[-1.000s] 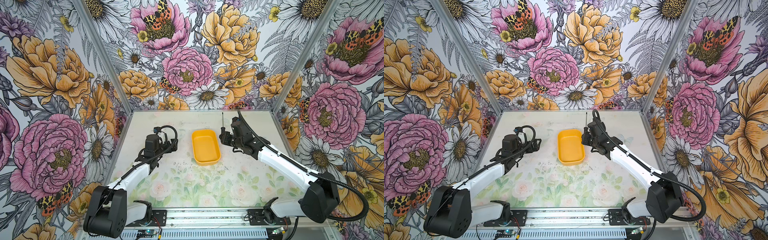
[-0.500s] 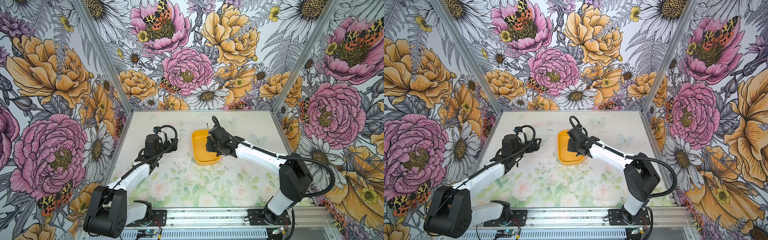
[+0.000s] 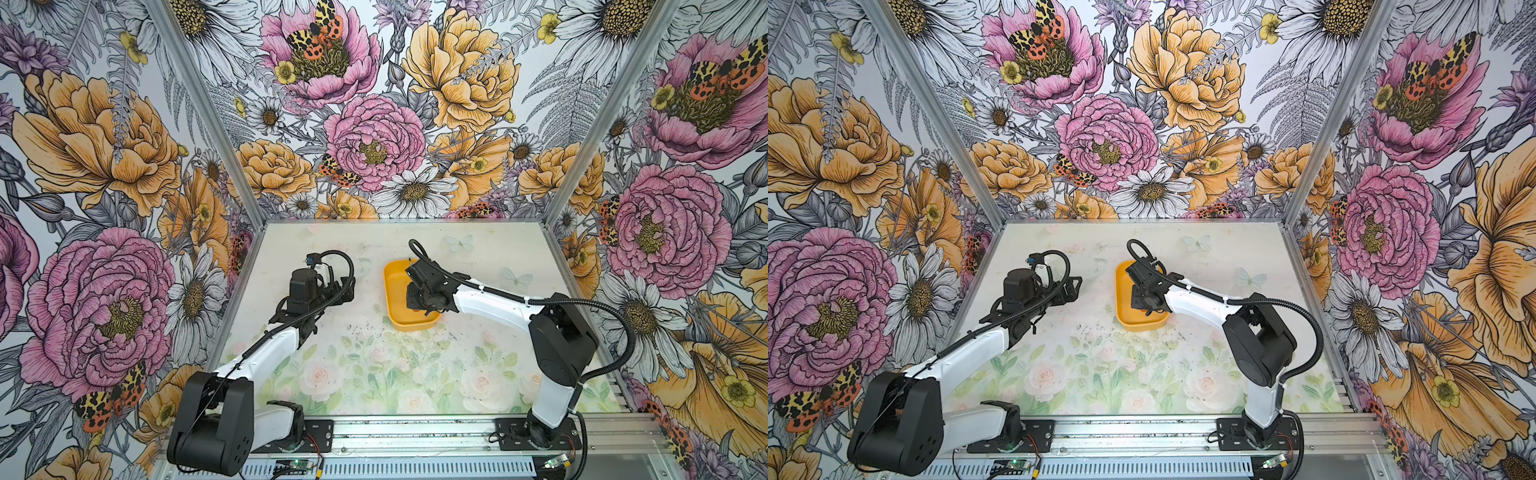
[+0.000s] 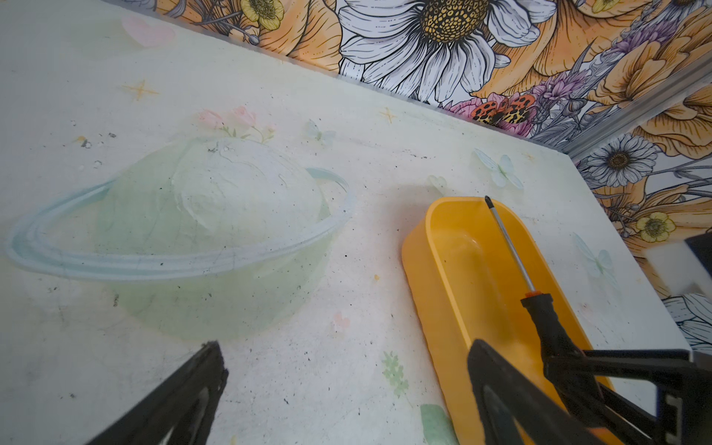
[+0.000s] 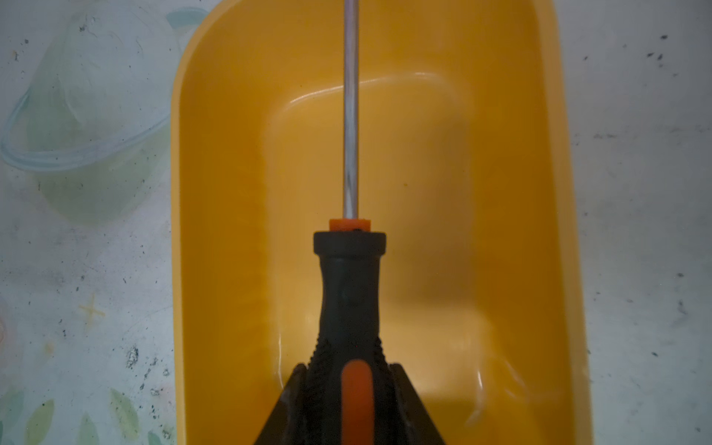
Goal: Put the screwdriver in the bin
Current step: Place the screwdriver into the bin.
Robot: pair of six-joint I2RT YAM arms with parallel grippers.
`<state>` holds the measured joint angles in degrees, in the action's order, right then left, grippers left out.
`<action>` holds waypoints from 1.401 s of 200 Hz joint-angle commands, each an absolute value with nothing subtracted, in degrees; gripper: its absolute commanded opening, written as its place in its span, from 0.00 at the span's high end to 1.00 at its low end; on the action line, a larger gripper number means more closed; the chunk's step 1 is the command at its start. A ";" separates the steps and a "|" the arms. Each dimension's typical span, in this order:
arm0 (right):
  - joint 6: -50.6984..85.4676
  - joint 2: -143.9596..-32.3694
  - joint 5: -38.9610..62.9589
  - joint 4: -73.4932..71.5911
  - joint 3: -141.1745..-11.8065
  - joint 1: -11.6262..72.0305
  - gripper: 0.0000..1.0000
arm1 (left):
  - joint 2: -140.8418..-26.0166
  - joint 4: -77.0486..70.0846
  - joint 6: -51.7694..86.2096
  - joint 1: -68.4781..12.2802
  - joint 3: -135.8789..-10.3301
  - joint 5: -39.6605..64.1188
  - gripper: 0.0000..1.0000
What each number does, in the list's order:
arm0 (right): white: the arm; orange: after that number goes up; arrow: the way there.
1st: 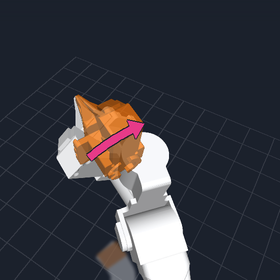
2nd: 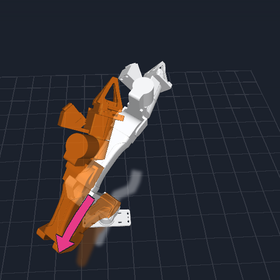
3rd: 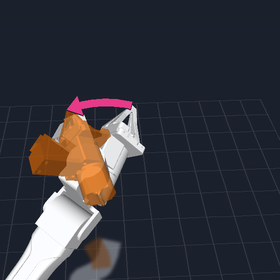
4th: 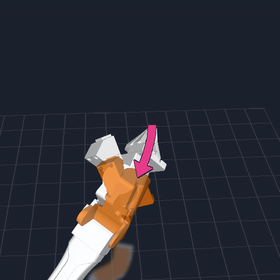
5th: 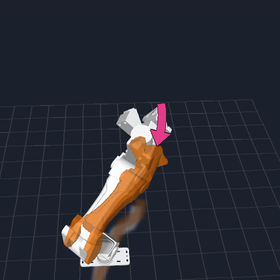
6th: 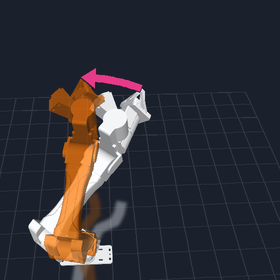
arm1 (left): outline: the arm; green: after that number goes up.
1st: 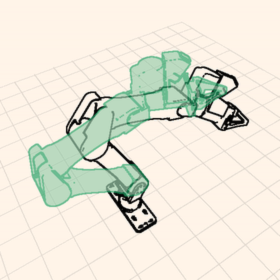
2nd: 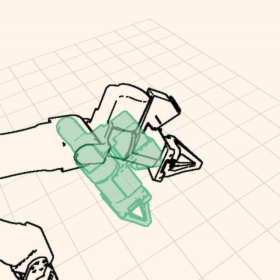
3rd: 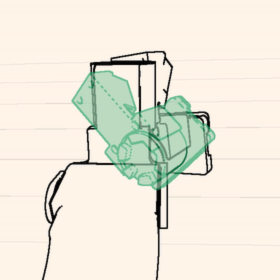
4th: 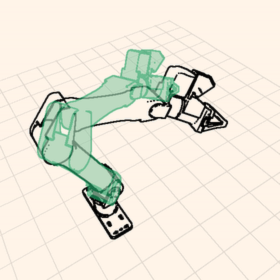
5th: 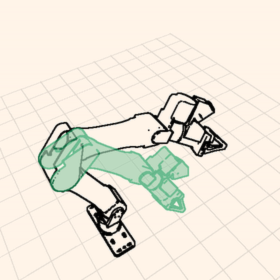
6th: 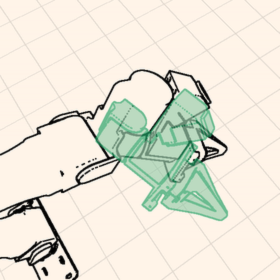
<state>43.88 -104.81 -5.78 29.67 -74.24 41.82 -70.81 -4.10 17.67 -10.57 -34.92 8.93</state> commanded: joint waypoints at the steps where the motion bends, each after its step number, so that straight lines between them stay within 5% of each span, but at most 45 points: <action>1: 42.81 -106.06 -6.55 29.72 -76.73 42.07 1.00 | -69.87 -5.37 17.75 -9.86 -34.01 10.11 0.01; 225: 42.08 -111.62 -4.85 30.50 -76.49 42.01 1.00 | -70.20 -4.22 17.08 -9.28 -33.66 9.68 0.01; 280: 41.57 -111.75 -4.99 30.56 -76.75 42.01 0.71 | -70.05 -4.22 16.96 -9.26 -33.46 9.69 0.01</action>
<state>42.39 -111.26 -4.71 31.03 -75.94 41.82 -70.81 -3.99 17.63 -9.87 -34.15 8.93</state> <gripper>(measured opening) 0.311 0.988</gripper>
